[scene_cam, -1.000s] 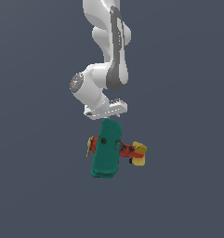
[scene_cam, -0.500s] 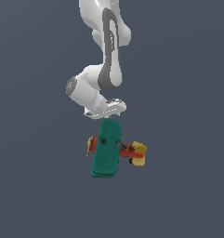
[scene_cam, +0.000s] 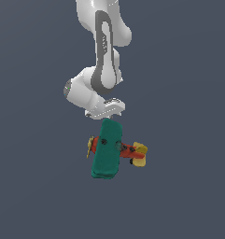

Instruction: Pick up the object and move it to a goal position.

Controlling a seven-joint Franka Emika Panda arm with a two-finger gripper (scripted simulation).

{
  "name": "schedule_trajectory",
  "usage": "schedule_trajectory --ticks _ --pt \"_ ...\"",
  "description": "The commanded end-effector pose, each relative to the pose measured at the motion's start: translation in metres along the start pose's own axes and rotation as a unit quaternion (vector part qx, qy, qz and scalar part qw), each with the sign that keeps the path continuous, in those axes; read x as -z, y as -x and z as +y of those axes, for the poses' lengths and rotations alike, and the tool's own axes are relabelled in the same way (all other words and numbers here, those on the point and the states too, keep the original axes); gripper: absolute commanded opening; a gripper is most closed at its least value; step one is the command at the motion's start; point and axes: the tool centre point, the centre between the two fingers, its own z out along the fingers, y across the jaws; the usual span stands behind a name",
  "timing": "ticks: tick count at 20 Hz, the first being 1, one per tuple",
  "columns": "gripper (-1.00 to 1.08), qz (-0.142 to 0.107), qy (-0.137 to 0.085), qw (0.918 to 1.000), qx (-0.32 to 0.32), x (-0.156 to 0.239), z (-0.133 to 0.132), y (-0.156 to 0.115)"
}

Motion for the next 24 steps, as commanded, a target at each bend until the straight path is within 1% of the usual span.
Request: schedule_trajectory --ticks 1,7,13,24 --pt "0.28 0.004 -0.017 0.9998 -0.003 -0.001 -0.001 0.001" --pt "0.28 0.014 -0.056 0.9983 -0.009 -0.001 -0.003 0.001" --pt "0.28 0.029 -0.094 0.9950 -0.014 -0.001 -0.006 0.000" --pt "0.28 0.065 -0.162 0.9844 -0.020 0.004 -0.012 -0.006"
